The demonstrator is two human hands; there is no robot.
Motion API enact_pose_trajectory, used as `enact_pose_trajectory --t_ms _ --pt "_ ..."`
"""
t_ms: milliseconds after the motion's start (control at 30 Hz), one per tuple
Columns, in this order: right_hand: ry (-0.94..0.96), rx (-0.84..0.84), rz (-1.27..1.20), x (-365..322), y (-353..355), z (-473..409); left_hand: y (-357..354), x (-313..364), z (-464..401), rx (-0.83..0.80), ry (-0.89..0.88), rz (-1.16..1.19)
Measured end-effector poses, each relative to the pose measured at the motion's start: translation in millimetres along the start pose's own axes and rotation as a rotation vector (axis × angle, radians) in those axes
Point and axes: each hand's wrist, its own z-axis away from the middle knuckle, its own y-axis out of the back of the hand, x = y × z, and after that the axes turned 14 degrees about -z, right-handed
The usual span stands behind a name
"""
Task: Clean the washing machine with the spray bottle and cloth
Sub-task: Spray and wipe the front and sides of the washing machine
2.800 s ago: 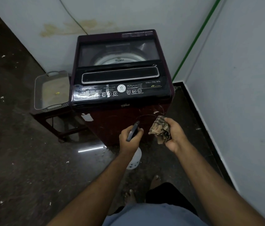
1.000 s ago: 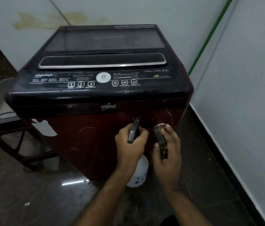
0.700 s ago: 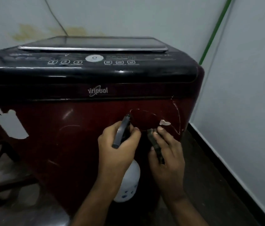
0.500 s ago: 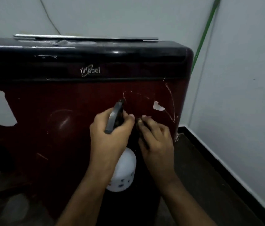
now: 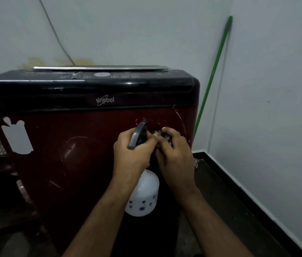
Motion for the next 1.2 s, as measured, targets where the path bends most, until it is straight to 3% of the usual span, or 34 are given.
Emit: enact_pose_trajectory --t_ms 233,800,1000,1200 --pt "-0.092 -0.015 -0.054 7.8 -16.4 -7.2 5.5 1.3 -0.1 0.009 -0.019 0.023" --pt "-0.089 -0.034 -0.107 6.4 -7.9 -7.5 4.1 -11.8 4.1 0.004 0.013 -0.030" --pt "-0.169 0.098 -0.285 5.3 2.1 22.3 -9.0 -5.5 -0.2 -0.002 -0.010 -0.015" --pt "-0.324 0.079 -0.351 10.7 2.6 46.2 -27.5 15.5 -6.5 -0.027 -0.027 0.008"
